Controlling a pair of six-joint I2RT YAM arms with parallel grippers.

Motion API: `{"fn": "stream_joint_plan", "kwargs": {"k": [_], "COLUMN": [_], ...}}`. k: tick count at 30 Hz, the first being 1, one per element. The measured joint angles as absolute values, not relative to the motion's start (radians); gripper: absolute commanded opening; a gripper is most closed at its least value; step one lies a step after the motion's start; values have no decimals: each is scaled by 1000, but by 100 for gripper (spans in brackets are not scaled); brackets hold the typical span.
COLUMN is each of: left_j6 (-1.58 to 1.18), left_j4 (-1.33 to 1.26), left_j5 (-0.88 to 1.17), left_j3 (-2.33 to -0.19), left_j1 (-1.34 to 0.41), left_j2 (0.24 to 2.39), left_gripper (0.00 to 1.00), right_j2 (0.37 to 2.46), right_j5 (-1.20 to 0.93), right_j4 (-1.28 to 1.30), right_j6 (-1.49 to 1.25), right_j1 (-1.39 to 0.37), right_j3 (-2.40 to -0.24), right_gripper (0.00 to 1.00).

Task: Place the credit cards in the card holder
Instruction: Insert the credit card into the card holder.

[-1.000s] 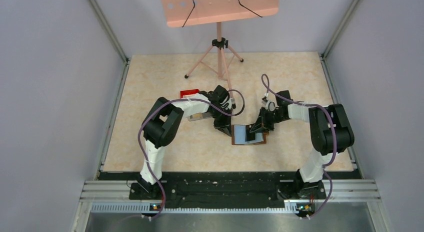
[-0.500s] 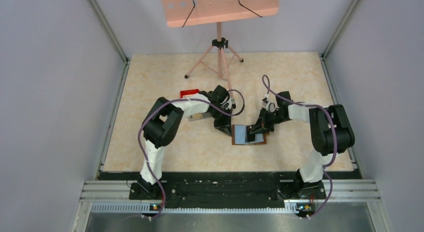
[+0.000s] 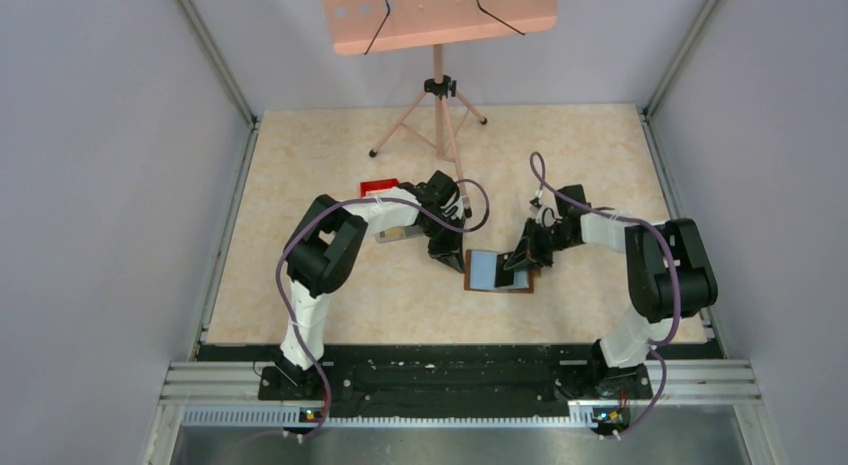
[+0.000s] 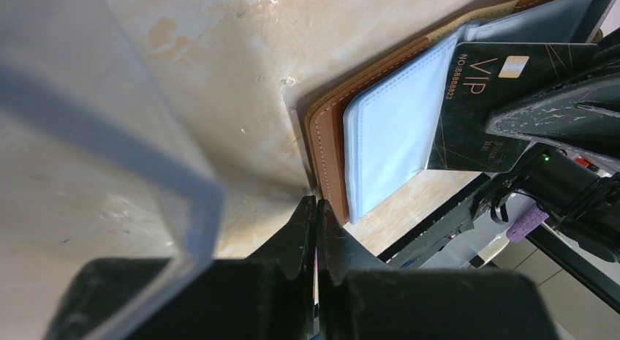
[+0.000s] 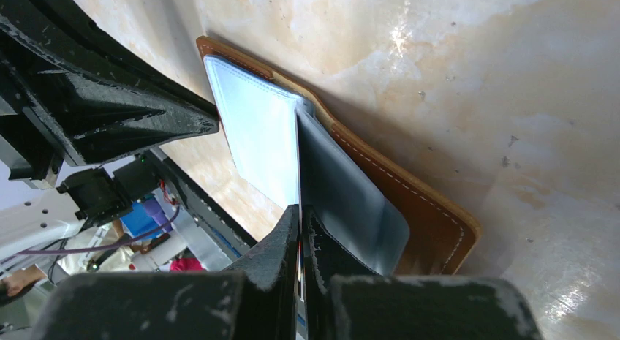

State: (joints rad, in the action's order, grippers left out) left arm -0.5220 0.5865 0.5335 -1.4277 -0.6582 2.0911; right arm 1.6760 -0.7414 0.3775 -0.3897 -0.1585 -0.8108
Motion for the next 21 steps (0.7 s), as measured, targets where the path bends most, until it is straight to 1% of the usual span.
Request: {"fn": "stream_joint_plan", "kwargs": {"k": [9, 21], "left_j6": [-522, -521], "left_j4": [586, 587], "left_j5": [533, 533], "left_j3": [-1428, -1428], "left_j1": [-658, -658], "left_j2": [2091, 2091], "left_gripper": [0, 0], "right_j2": [1681, 1767], "right_j5": [-750, -885], "right_j4": [374, 303], "right_j6": [-404, -384], "right_j1": [-159, -147], "right_j3": [-798, -798], "right_gripper": [0, 0]}}
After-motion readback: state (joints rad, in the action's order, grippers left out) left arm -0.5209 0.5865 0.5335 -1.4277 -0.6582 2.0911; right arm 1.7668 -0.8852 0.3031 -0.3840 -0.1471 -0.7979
